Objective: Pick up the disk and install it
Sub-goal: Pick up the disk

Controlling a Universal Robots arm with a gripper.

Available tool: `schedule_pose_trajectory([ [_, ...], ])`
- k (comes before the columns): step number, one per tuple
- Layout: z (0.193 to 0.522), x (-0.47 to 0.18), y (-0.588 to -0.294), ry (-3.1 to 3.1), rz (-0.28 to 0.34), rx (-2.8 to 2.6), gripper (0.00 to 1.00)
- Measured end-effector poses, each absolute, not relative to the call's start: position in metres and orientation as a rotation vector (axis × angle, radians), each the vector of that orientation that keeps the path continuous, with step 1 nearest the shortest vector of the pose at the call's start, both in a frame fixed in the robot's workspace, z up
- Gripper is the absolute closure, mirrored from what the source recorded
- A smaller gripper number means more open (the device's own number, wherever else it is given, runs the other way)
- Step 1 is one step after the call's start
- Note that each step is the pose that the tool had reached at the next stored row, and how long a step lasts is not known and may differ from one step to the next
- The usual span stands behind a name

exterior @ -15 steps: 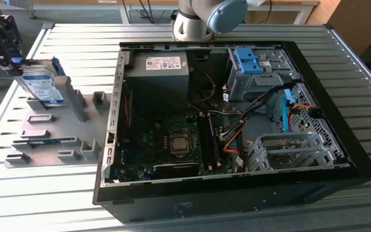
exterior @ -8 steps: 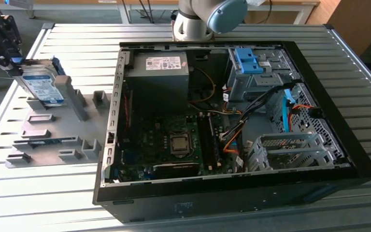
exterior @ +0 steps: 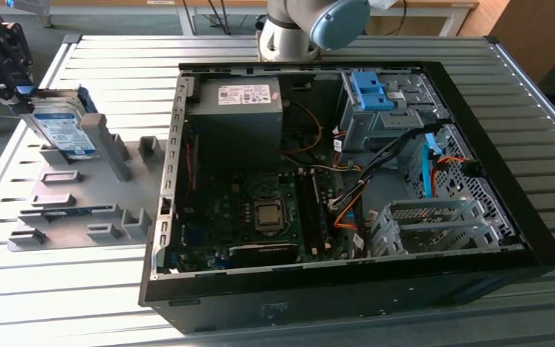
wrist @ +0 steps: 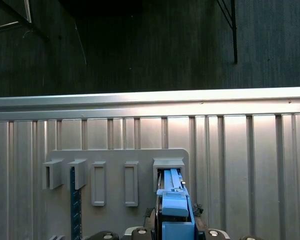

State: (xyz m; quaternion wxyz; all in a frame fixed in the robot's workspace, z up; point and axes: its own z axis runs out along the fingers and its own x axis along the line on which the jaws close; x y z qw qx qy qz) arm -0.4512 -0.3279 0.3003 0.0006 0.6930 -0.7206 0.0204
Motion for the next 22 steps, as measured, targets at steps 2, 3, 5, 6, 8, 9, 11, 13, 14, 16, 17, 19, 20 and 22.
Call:
schedule_pose_trajectory([
  [2,0.300,-0.451,-0.328,-2.263,0.064,2.176,0.63],
  [3,0.300,-0.451,-0.328,-2.263,0.064,2.176,0.63],
  [5,0.300,-0.451,-0.328,-2.262,0.064,2.177,0.63],
  [6,0.301,-0.451,-0.328,-2.261,0.064,2.179,0.63],
  [8,0.303,-0.451,-0.328,-2.260,0.064,2.180,0.63],
  [9,0.305,-0.451,-0.328,-2.259,0.064,2.180,0.63],
  [11,0.308,-0.451,-0.328,-2.259,0.064,2.180,0.63],
  [13,0.310,-0.451,-0.328,-2.260,0.064,2.180,0.63],
  [14,0.310,-0.451,-0.328,-2.260,0.064,2.180,0.63],
  [16,0.310,-0.451,-0.328,-2.259,0.064,2.180,0.63],
  [17,0.310,-0.451,-0.328,-2.259,0.064,2.180,0.63],
  [19,0.310,-0.451,-0.328,-2.259,0.064,2.180,0.63],
  [20,0.310,-0.451,-0.328,-2.259,0.064,2.180,0.63],
  [22,0.310,-0.451,-0.328,-2.259,0.064,2.180,0.63],
])
